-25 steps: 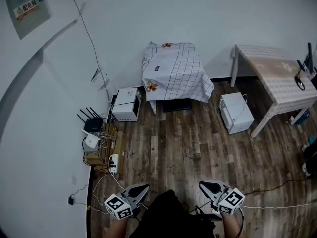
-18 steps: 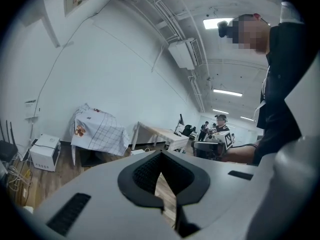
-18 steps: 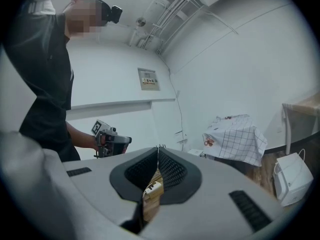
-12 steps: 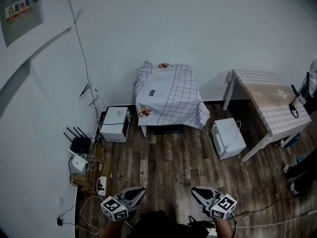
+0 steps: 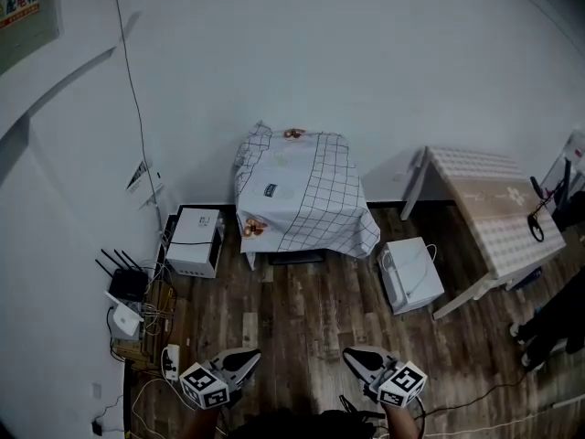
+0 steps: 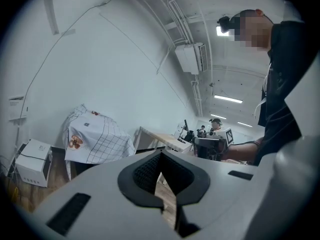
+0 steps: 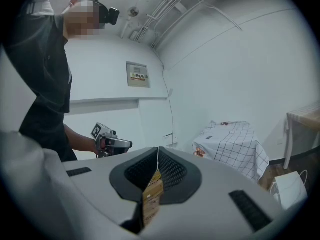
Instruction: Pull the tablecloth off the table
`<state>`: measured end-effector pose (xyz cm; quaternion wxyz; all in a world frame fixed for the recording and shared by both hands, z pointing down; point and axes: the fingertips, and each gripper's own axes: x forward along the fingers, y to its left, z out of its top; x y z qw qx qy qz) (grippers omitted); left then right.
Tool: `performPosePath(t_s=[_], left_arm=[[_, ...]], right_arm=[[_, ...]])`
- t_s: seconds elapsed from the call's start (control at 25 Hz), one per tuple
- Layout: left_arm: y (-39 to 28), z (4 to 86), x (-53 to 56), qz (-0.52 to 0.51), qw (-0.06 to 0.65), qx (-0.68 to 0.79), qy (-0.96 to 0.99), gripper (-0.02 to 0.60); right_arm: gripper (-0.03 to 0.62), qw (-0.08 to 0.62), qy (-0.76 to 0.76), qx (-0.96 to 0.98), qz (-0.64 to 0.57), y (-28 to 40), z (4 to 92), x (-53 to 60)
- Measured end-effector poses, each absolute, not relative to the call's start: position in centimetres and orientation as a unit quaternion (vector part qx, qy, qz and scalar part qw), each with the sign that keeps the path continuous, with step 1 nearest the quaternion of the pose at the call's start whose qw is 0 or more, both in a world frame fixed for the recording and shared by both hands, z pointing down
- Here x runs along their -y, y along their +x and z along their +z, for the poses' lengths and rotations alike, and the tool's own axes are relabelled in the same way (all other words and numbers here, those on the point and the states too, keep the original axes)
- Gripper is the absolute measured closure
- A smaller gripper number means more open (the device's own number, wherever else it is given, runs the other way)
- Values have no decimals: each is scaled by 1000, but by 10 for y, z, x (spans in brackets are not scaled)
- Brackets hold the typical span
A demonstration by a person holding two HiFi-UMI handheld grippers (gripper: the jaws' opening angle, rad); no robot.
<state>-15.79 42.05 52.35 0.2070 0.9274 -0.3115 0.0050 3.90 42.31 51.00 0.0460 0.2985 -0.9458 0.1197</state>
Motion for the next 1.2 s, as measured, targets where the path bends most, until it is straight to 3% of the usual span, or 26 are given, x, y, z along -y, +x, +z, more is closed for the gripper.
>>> performPosePath(t_s=[0.32,0.76,1.2], left_arm=[[-116,538,-357,28,218,291,931,574],[-25,506,-224,27,191,306,932,574],[-48,553,-172,28,215,376,901,574]], right_arm=[[574,26,301,947,114,62,515,-361],[574,21,270,958,88,143,485,-229],[574,24,225,969,98,143,508,-161]])
